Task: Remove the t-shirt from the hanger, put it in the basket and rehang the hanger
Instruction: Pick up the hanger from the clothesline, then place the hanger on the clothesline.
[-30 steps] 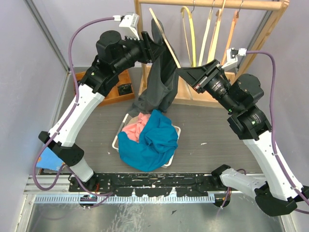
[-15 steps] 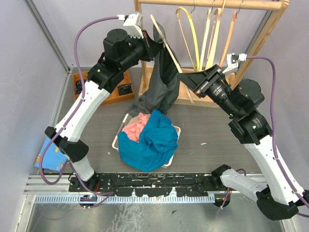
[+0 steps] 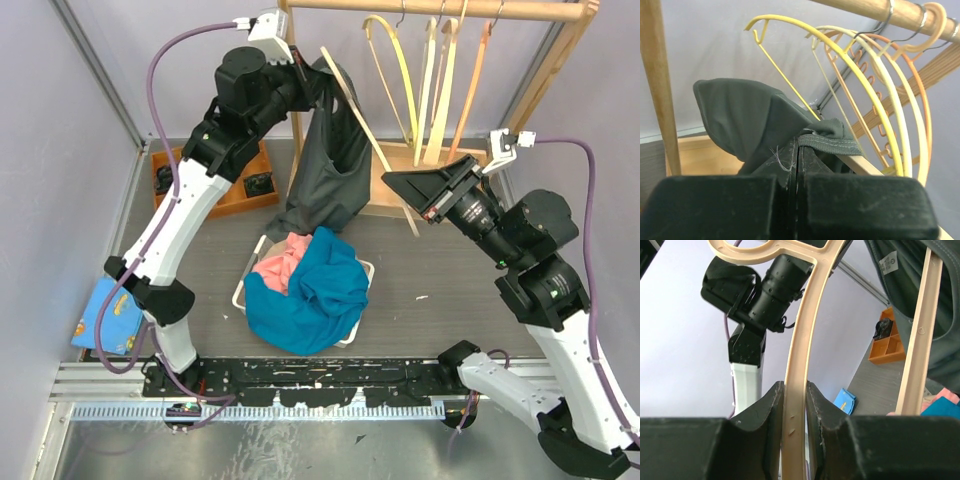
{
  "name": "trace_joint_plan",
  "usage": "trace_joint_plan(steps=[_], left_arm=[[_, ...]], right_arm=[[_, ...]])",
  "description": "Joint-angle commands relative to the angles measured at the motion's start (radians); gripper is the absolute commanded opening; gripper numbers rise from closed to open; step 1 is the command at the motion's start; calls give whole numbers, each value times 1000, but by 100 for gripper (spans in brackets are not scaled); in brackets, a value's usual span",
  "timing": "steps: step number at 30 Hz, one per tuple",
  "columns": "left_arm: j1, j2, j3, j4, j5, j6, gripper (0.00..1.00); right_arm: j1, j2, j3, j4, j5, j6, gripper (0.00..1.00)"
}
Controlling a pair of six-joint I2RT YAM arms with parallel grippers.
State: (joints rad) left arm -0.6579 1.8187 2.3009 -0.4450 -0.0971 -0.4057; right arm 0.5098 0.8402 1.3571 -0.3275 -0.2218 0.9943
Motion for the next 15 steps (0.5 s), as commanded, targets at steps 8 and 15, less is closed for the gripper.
trace_joint_plan(steps=[8, 15], left_arm=[[69, 75, 48, 3, -54, -25, 0], [102, 129, 110, -9, -55, -28, 0]], right_arm=[[6, -110, 54, -84, -40, -46, 22], [6, -149, 90, -156, -47, -44, 22]])
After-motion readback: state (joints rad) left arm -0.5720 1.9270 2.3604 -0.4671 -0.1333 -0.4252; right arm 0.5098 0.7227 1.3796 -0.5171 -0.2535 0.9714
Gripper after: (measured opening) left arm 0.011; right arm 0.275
